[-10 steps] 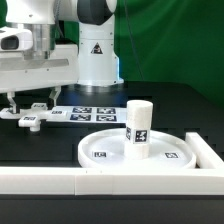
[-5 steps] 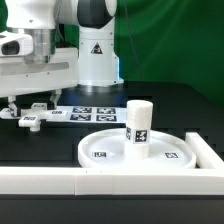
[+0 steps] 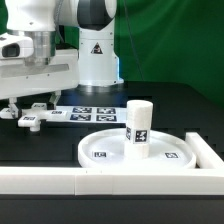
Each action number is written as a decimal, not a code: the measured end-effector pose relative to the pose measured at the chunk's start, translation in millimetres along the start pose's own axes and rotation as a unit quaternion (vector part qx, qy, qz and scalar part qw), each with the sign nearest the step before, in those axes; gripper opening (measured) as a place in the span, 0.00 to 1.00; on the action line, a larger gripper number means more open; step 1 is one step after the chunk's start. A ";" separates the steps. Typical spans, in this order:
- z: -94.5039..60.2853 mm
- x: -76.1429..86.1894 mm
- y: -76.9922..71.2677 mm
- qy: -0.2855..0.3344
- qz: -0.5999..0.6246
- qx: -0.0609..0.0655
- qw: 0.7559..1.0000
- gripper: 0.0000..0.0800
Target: Assemble round table
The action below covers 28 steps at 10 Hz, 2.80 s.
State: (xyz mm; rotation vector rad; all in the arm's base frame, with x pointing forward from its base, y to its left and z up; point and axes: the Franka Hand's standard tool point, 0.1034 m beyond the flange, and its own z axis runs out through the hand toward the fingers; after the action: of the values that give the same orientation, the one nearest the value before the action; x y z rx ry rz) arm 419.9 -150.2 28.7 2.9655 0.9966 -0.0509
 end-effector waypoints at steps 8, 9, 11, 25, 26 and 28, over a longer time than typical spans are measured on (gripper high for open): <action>-27.5 49.6 -20.4 0.020 0.049 -0.011 0.999 0.55; -31.9 62.7 -29.9 0.023 0.060 -0.012 0.998 0.55; -48.1 93.4 -54.5 0.030 0.108 -0.005 0.994 0.55; -119.9 206.4 -75.9 0.011 0.203 0.025 0.979 0.55; -127.5 215.2 -73.6 0.010 0.218 0.026 0.976 0.55; -128.6 222.1 -77.6 0.013 0.227 0.023 0.974 0.55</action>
Offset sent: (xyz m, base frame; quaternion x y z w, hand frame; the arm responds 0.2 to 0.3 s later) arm 0.0038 -0.0004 0.0020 -0.0059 0.0042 0.0032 1.0000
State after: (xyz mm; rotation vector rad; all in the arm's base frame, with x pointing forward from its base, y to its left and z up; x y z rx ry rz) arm 553.4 48.6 149.4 3.1592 0.3016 -0.0304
